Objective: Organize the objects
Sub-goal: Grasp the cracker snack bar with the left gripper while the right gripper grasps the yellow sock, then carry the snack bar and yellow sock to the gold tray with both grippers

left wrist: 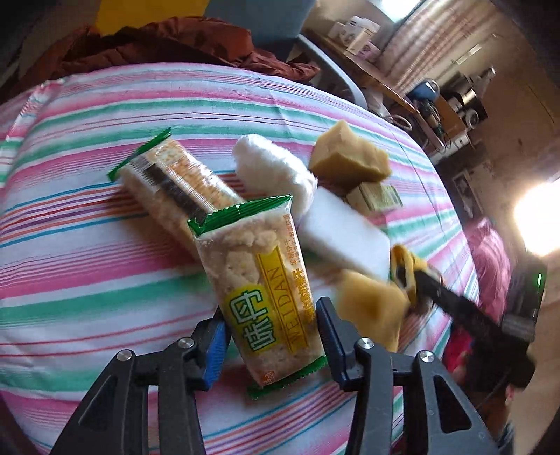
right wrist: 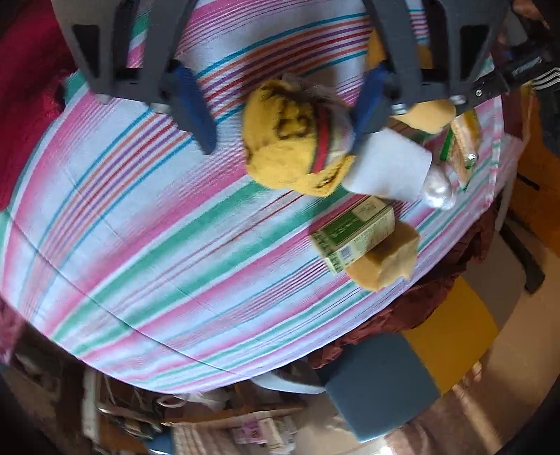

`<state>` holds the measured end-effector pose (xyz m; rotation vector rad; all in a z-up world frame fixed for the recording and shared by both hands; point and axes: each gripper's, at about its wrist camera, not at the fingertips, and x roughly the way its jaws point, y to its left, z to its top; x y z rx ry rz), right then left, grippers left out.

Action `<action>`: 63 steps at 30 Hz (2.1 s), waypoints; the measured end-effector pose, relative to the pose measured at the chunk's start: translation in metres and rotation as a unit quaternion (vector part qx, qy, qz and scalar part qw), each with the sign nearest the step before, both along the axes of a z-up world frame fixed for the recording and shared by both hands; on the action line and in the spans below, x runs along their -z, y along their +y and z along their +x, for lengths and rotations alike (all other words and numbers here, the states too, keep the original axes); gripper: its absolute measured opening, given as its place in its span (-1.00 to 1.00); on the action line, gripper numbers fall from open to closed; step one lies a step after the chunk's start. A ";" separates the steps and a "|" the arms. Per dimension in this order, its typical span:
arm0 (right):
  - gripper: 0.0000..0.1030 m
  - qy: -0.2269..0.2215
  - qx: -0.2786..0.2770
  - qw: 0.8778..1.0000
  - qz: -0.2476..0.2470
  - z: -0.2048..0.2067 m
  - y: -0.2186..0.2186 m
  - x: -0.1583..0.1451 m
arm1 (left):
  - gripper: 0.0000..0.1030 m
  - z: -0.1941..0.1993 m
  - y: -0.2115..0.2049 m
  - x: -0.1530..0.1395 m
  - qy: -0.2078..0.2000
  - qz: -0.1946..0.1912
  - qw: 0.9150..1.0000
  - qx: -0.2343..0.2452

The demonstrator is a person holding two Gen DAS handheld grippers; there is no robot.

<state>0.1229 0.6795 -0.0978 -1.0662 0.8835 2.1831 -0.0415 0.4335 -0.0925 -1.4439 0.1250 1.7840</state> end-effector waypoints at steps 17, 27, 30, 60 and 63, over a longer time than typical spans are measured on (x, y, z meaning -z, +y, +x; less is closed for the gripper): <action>-0.22 0.033 -0.098 0.988 0.119 -0.015 -0.054 -0.058 | -0.08 0.031 -0.091 -0.045 0.085 0.011 0.996 0.002; -0.22 0.045 -0.169 0.976 0.131 -0.030 -0.111 -0.076 | -0.08 0.030 -0.180 -0.082 0.129 0.037 0.989 -0.055; -0.22 0.048 -0.194 0.971 0.129 -0.041 -0.136 -0.083 | -0.08 0.020 -0.216 -0.089 0.129 0.045 0.986 -0.092; -0.21 0.069 -0.481 0.872 0.061 -0.161 -0.421 -0.057 | -0.08 -0.022 -0.402 -0.104 0.143 0.087 0.947 -0.274; -0.20 0.059 -0.486 0.870 0.057 -0.165 -0.427 -0.051 | -0.08 -0.031 -0.387 -0.107 0.148 0.082 0.951 -0.259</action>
